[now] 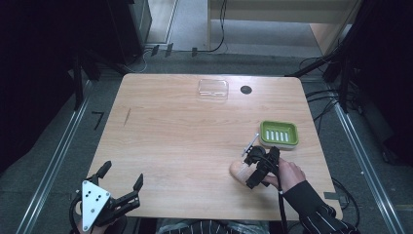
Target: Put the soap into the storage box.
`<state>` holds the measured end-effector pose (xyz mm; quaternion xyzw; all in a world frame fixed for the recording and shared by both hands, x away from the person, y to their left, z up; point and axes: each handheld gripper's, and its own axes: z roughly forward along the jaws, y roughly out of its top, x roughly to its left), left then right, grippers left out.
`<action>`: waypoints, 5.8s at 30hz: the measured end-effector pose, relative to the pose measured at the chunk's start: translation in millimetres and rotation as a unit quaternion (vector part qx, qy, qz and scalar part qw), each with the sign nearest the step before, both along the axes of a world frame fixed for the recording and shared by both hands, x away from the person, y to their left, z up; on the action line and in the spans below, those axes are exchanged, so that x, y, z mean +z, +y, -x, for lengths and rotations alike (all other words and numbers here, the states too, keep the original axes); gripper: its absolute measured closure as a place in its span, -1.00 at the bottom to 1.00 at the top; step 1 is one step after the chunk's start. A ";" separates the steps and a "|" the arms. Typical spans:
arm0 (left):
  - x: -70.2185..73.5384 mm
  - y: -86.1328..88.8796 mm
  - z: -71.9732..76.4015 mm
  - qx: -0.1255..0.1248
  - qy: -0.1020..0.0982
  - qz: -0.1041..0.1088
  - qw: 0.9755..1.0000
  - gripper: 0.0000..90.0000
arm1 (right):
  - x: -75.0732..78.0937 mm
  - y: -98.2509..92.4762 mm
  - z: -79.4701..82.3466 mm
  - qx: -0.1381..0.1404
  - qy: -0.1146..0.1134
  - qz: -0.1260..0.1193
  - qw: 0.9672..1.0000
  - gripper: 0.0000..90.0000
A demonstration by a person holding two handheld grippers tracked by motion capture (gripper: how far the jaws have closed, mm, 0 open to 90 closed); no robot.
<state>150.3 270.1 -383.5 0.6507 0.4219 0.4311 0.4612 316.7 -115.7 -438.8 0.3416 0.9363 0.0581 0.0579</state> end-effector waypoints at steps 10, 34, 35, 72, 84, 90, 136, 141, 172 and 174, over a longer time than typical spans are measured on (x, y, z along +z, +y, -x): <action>-0.2 -0.9 0.1 -0.004 0.002 -0.004 1.000 -0.79 | -5.1 15.2 -8.4 0.004 0.015 -0.009 1.000 -1.00; -0.5 -1.3 0.4 -0.004 0.000 -0.008 1.000 -0.79 | -21.2 44.3 -21.7 0.007 0.046 0.004 0.999 -0.65; -0.6 -1.2 0.2 -0.005 0.001 -0.010 1.000 -0.79 | -22.2 44.9 -21.6 0.010 0.049 0.008 0.999 -0.64; -0.3 -0.5 1.8 -0.001 -0.002 -0.008 1.000 -0.79 | -21.9 41.5 -21.4 0.034 0.054 0.020 0.998 -0.26; -0.5 -0.8 1.2 -0.001 -0.001 -0.009 1.000 -0.79 | -14.4 31.1 -21.6 0.057 0.044 0.025 0.997 -0.26; -0.3 -0.5 2.0 -0.002 -0.003 -0.006 1.000 -0.79 | -13.8 23.3 -22.3 0.058 0.043 0.037 0.997 -0.26; -0.3 -1.4 2.0 -0.001 -0.003 -0.009 1.000 -0.79 | 4.2 -31.7 -32.4 0.071 0.016 0.054 0.996 -0.26; -0.2 -1.4 2.2 -0.001 -0.003 -0.010 1.000 -0.79 | 9.9 -30.2 -39.6 0.057 0.010 0.051 0.997 -0.26; -0.3 -1.6 1.3 -0.002 0.000 -0.012 1.000 -0.79 | 33.8 -40.5 -73.1 0.030 -0.009 0.034 0.999 -0.26; -0.3 -1.5 1.4 -0.001 -0.001 -0.010 1.000 -0.79 | 35.1 -41.5 -74.7 0.027 -0.007 0.034 0.999 -0.26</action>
